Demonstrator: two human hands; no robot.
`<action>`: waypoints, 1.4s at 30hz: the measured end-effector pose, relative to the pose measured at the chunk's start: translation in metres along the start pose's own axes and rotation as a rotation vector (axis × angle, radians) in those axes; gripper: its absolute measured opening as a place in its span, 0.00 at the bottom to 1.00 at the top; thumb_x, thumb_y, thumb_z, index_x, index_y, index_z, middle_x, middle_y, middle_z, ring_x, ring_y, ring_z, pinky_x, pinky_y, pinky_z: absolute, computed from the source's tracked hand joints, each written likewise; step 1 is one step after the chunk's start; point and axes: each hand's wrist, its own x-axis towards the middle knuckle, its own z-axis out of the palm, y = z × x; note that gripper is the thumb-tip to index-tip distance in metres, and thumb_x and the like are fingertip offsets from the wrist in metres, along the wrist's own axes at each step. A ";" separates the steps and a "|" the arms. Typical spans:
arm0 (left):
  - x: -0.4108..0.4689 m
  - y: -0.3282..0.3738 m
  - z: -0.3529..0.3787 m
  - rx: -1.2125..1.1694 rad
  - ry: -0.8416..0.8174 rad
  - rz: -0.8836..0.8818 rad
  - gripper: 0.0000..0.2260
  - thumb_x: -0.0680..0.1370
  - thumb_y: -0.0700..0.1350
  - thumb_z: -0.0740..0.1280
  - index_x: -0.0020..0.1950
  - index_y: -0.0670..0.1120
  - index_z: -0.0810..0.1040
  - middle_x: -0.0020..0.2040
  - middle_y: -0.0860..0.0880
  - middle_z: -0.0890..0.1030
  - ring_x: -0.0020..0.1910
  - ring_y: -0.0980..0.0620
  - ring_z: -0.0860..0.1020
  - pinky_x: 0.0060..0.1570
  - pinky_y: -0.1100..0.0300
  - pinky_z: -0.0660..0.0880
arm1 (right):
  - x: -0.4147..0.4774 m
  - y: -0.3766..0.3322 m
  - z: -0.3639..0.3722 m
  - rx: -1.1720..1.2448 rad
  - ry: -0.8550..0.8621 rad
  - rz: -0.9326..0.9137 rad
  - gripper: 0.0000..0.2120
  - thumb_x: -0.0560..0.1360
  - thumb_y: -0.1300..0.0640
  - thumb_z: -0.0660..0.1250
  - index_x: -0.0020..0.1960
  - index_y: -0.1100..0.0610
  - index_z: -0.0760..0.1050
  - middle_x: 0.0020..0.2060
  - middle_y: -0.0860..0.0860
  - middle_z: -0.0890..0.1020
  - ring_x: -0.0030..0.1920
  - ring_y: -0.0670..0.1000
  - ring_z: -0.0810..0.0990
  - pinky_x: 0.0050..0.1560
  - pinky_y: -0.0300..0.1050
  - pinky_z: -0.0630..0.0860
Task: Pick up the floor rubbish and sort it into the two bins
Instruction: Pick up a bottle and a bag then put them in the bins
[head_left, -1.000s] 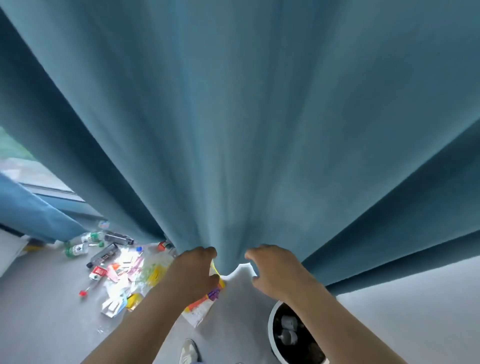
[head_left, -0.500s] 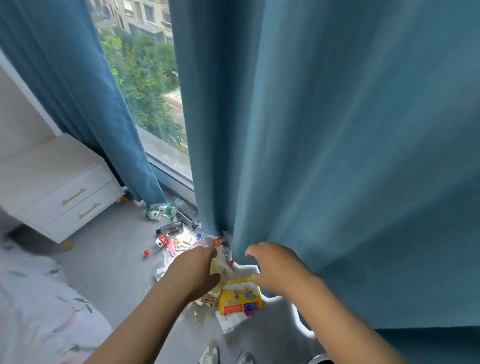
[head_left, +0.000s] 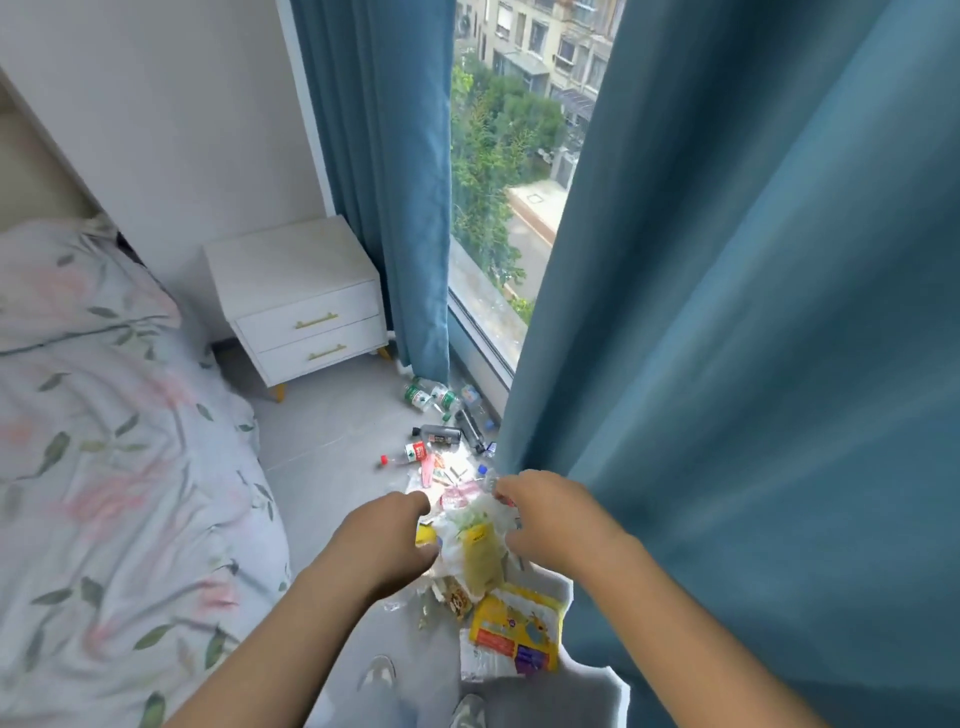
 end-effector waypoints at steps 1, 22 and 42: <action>0.001 -0.004 -0.001 -0.014 0.001 -0.016 0.19 0.76 0.53 0.63 0.67 0.51 0.70 0.61 0.51 0.76 0.59 0.50 0.75 0.56 0.58 0.73 | 0.005 -0.003 0.000 0.003 -0.012 -0.007 0.18 0.73 0.60 0.63 0.62 0.51 0.72 0.51 0.50 0.79 0.51 0.55 0.78 0.53 0.50 0.76; 0.108 -0.176 -0.093 0.036 -0.121 -0.015 0.16 0.76 0.48 0.63 0.62 0.47 0.72 0.59 0.48 0.77 0.57 0.46 0.76 0.55 0.53 0.74 | 0.174 -0.115 -0.002 0.097 -0.129 0.142 0.24 0.73 0.59 0.63 0.68 0.49 0.70 0.61 0.49 0.77 0.57 0.52 0.77 0.53 0.46 0.77; 0.235 -0.164 -0.158 0.111 -0.138 0.088 0.18 0.76 0.49 0.63 0.66 0.49 0.71 0.62 0.49 0.76 0.59 0.47 0.75 0.55 0.56 0.73 | 0.274 -0.074 -0.048 0.196 -0.087 0.250 0.23 0.72 0.58 0.64 0.67 0.50 0.70 0.60 0.50 0.78 0.56 0.52 0.78 0.50 0.45 0.76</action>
